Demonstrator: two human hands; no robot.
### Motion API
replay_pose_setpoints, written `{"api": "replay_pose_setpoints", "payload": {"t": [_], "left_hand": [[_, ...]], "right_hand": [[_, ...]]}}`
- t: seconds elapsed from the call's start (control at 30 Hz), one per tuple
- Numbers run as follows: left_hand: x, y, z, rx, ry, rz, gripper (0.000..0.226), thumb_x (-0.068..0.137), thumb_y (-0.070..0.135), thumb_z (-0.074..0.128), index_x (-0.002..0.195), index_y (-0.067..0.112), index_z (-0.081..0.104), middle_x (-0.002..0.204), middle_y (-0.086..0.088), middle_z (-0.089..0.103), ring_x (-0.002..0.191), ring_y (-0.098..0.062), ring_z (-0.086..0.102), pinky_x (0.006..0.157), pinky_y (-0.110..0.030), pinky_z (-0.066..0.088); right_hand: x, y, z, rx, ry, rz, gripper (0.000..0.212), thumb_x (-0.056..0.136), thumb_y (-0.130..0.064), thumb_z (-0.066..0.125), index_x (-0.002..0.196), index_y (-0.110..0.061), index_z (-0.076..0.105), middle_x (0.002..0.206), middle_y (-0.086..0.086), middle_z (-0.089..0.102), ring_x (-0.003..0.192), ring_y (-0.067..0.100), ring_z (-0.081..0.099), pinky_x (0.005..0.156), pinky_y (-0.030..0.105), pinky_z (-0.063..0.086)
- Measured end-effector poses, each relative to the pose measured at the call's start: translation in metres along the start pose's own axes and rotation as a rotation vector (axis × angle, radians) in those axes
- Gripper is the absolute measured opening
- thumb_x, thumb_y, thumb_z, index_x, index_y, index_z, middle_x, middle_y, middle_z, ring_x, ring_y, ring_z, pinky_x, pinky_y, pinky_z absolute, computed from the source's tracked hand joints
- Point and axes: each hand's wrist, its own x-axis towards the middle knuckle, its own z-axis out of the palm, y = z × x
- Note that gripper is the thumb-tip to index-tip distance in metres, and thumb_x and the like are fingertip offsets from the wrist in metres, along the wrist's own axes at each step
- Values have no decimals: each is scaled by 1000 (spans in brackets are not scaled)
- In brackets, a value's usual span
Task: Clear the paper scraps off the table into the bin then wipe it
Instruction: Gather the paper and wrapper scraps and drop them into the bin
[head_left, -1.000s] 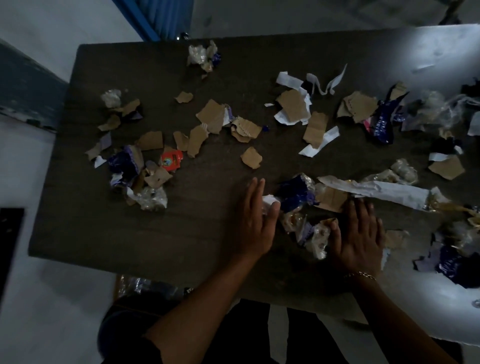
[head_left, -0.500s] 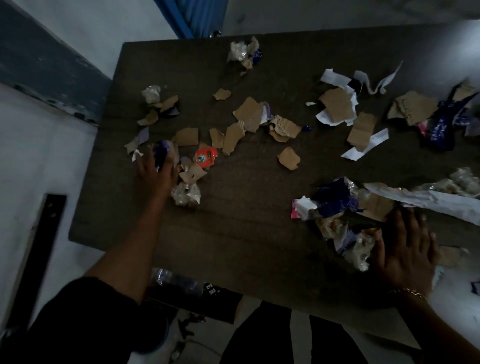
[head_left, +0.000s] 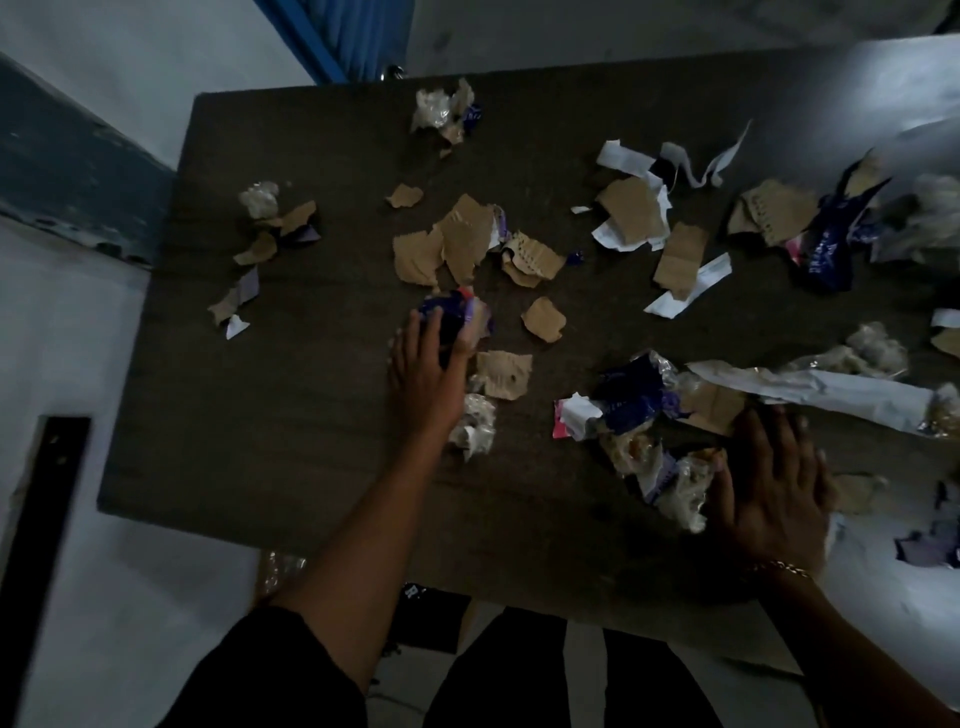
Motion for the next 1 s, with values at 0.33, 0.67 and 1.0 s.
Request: {"api": "replay_pose_setpoints", "payload": {"t": [0.33,0.67,1.0], "left_hand": [[-48,56,46,-82,-103,83,82,91,74,25,163,34,19,174,7,5,159,-14,-2,128,-46,-4],[-77,81,67,-148,-179,114,90,86,80,20,163,34,18,174,9,3,158,-10,-6,128,-47,-5],[-37,72,-11,-701,-298,-143,67,99,66,41,159,38,28,166,6,31,138,-7,37,108,-35,34]], "right_hand": [[1,3,1,-11,-35,6,72,99,-58,25,160,-19,27,169,9,19,158,25,10,126,48,8],[0,3,-2,-10,-49,-27,74,98,-56,24,160,-15,27,170,8,15,158,26,8,127,49,8],[2,-5,-7,19,-55,6,73,100,-58,22,159,-17,29,170,5,15,158,25,8,126,52,10]]}}
